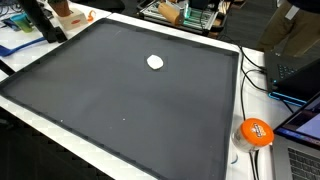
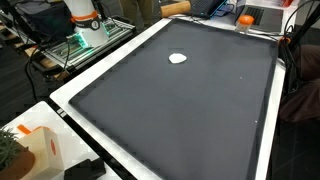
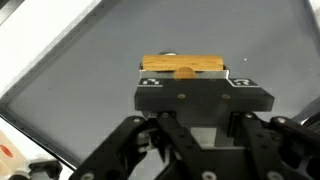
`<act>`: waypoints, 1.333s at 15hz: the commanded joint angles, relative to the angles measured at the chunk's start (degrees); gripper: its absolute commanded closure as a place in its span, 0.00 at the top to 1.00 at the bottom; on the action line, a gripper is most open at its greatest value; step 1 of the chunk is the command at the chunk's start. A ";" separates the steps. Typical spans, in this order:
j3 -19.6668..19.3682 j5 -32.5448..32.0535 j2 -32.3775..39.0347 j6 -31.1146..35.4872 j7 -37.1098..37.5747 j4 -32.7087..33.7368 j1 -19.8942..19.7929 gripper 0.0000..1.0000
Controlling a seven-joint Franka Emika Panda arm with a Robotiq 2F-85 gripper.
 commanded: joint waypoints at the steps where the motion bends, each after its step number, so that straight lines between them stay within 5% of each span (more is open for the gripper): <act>1: 0.33 1.00 -3.15 1.48 -11.04 -4.44 0.91 0.22; 3: -0.29 1.62 -2.23 2.95 -18.40 -5.87 1.04 0.22; 4: 1.62 0.73 -1.06 0.78 -12.67 -3.16 -0.50 0.47; 7: 1.34 1.04 -0.90 2.03 -17.06 -4.81 -0.56 0.47; 8: 1.34 1.05 -0.91 2.07 -17.29 -4.88 -0.56 0.22; 14: 3.73 -6.15 -3.48 12.91 -16.00 -10.76 -2.34 0.22; 20: 3.75 -6.01 -4.33 24.92 -16.18 -15.68 -3.26 0.22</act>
